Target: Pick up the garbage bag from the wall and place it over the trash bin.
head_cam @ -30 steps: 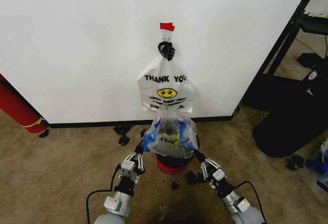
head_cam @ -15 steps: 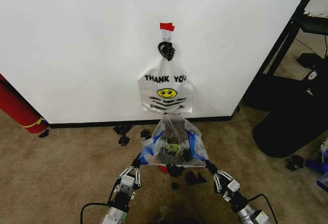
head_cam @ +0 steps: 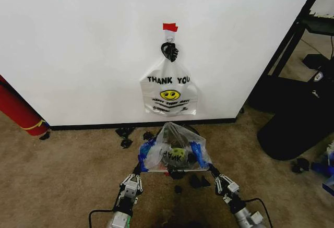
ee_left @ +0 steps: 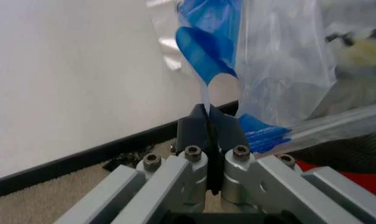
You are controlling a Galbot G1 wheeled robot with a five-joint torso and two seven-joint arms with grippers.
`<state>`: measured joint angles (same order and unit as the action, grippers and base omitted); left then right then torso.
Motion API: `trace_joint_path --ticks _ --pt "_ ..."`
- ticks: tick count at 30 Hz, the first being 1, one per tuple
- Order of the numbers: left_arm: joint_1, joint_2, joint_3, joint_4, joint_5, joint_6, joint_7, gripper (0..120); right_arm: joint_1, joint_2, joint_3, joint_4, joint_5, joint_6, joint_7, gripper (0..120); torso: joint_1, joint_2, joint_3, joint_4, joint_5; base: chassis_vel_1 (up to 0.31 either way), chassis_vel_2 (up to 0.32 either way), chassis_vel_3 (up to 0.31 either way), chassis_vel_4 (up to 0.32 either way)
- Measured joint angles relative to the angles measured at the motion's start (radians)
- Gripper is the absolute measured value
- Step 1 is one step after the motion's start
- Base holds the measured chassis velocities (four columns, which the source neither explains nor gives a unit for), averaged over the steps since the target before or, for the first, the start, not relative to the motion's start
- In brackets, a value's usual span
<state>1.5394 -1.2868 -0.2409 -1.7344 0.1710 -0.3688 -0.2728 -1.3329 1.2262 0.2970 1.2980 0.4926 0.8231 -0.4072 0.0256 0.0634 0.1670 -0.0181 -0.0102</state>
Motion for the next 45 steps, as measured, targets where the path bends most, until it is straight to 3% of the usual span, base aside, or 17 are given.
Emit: trace_joint_path --ticks 13,25,31,37,39,45 --pt "-0.087 -0.009 -0.004 0.127 0.003 0.02 0.024 0 0.114 0.069 -0.002 -0.136 0.085 0.0 -0.001 0 0.0 0.0 0.0 -0.0001 0.0 0.0 0.0 0.0 0.0" --pt "-0.092 0.0 0.005 0.139 0.015 0.009 0.057 0 0.161 0.12 -0.007 -0.203 0.128 -0.031 -0.008 0 0.0 0.0 0.0 -0.0001 0.0 0.0 0.0 0.0 0.0" --pt "-0.071 0.014 0.001 0.113 0.017 -0.036 0.065 0 0.15 0.119 -0.005 -0.198 0.127 -0.035 -0.05 0 0.0 0.0 0.0 0.0 0.0001 0.0 0.0 0.0 0.0" --pt "-0.002 0.051 -0.014 0.031 0.022 -0.048 0.084 25 0.086 0.07 0.007 -0.105 0.106 -0.06 -0.082 25 0.0 0.0 0.0 0.0 0.0002 0.0 0.0 0.0 0.0" --pt "0.01 0.059 -0.019 0.019 0.028 -0.05 0.094 30 0.076 0.059 0.013 -0.094 0.091 -0.06 -0.083 28 0.0 0.0 0.0 -0.0001 0.0001 0.0 0.0 0.0 0.0" --pt "0.073 0.108 -0.065 -0.055 0.081 -0.094 0.153 52 0.005 -0.021 0.048 -0.038 -0.022 -0.025 -0.09 53 0.0 0.0 0.0 -0.0003 0.0002 0.0 0.0 0.0 0.0"
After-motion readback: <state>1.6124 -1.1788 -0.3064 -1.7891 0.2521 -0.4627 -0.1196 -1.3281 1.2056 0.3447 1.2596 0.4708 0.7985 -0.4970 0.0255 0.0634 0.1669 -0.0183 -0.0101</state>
